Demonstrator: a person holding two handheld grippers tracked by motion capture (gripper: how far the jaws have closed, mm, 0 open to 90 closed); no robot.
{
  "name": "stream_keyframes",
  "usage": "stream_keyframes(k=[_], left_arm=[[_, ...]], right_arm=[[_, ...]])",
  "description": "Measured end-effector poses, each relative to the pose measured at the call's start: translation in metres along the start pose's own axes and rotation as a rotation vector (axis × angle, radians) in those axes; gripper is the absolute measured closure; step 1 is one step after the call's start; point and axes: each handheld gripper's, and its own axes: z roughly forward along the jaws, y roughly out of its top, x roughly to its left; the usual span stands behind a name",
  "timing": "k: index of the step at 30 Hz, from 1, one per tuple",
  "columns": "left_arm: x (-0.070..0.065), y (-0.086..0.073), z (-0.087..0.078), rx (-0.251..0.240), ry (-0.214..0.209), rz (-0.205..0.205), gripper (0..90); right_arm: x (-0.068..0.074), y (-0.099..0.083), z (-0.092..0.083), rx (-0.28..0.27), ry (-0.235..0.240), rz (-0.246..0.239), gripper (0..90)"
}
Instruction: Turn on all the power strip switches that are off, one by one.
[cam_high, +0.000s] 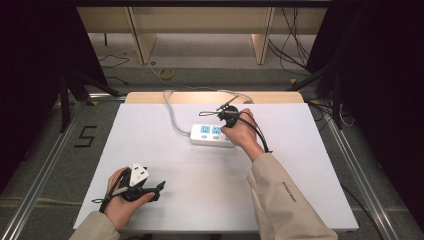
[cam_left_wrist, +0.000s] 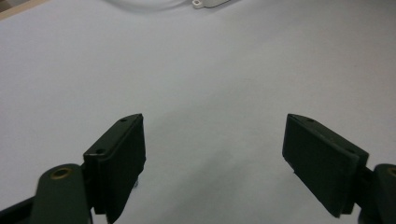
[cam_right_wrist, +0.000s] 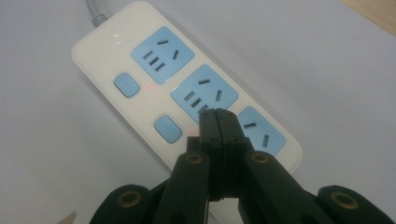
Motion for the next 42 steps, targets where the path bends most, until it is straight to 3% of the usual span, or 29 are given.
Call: stream_keyframes(k=[24,42], left_arm=[[0.0002,0.0,-0.0001,0.003,0.001,0.001,21.2],[-0.0001,-0.0001,-0.0006,-0.005,0.0,-0.007,21.2]], right_arm=[[-0.0073,-0.0073,-0.004,0.04,0.001,0.008,90.0],[-0.0052,-0.008,-0.0008,0.071,0.015,0.013,90.0]])
